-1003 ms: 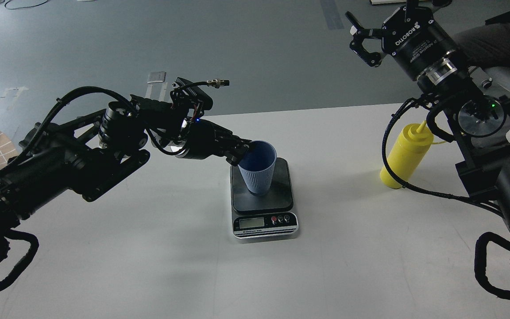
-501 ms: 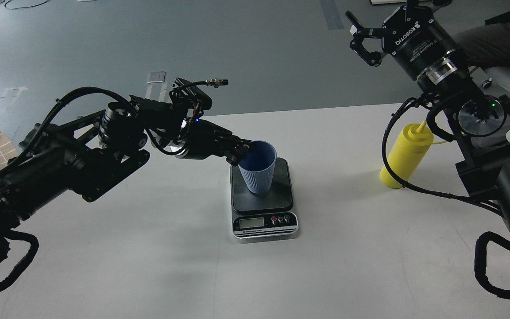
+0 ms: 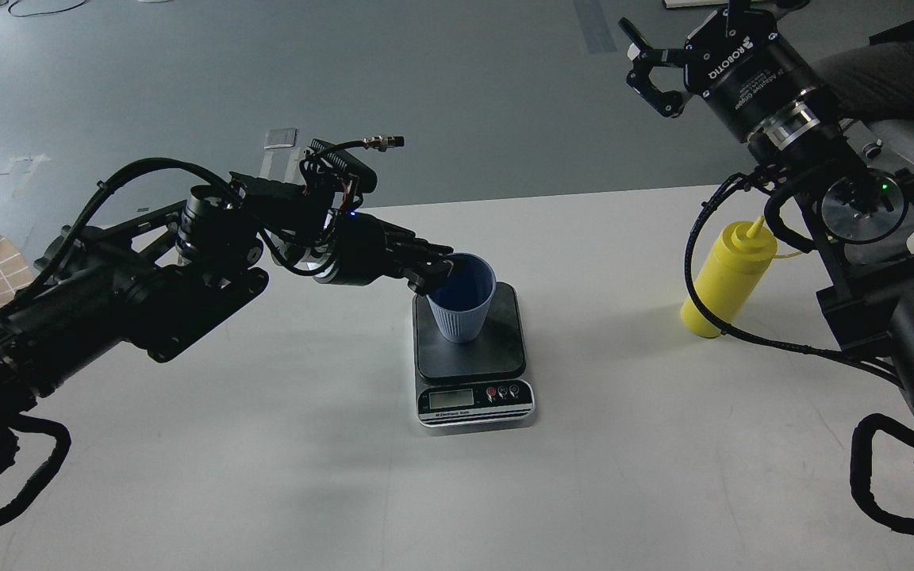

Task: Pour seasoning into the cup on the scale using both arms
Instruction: 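Lower the blue cup onto the scale and open the left gripper, then withdraw the left gripper up and away from the cup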

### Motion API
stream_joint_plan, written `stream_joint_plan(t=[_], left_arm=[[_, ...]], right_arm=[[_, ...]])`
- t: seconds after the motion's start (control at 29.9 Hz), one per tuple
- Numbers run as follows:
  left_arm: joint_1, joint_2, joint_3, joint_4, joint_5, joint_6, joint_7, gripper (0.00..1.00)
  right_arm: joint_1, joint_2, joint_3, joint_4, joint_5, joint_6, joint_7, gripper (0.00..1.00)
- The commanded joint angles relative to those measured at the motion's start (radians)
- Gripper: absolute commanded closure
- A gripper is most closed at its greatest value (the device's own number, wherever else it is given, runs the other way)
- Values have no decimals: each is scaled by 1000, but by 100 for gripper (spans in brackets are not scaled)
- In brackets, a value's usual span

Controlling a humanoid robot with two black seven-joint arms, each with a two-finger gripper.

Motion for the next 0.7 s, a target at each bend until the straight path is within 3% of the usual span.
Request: stream_joint_plan(t=[0.0,0.1,0.2,0.27,0.37,0.67], left_arm=[[-1,2,3,0,-21,0,0,52],[-1,3,-2,1,-21,0,0,46],[-1,5,-10,1,-41,13,0,20],[-1,10,-10,0,-87,30,0,8],[-4,16,-8,1,-144,32,0,3],[-11,46,-11,0,-265,32,0,3]], right_arm=[[0,1,0,0,0,0,0,0],[0,1,0,0,0,0,0,0],[0,1,1,0,0,0,0,0],[0,-1,0,0,0,0,0,0],[0,-1,0,0,0,0,0,0],[0,1,0,0,0,0,0,0]])
